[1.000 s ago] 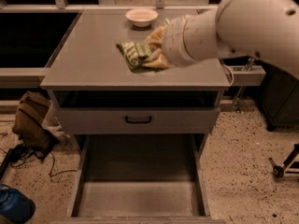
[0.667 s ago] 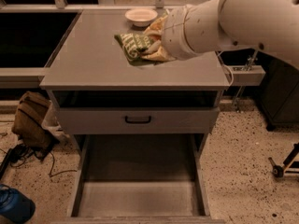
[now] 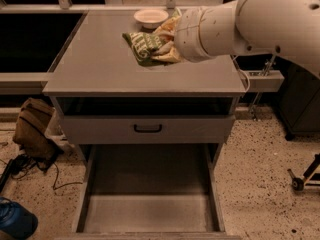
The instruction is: Pick green jalapeno chip bag from middle drawer and place on counter
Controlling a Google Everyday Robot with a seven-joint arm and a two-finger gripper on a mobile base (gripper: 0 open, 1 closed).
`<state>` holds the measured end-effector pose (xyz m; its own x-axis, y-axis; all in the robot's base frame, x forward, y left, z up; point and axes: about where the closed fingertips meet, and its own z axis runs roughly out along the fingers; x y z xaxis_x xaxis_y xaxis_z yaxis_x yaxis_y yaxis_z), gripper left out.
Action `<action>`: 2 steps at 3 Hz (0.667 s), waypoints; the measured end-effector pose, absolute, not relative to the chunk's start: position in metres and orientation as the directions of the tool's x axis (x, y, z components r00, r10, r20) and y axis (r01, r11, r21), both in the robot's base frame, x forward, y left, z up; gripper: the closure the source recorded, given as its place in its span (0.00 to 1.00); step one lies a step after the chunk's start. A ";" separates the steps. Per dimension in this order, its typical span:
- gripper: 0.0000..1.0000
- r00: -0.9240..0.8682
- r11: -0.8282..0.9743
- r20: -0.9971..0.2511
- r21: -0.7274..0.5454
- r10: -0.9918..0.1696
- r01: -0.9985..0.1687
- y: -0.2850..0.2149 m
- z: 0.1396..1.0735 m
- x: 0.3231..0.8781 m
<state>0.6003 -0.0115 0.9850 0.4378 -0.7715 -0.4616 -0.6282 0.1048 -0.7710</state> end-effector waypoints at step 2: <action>1.00 0.509 0.080 -0.499 -0.764 -0.701 -0.640 -0.007 0.966 0.680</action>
Offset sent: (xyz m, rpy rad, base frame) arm 0.1278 0.0058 -0.0361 0.0849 0.0758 0.1375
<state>0.6803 -0.0066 0.9661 0.5090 -0.7012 -0.4993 -0.6399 0.0797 -0.7643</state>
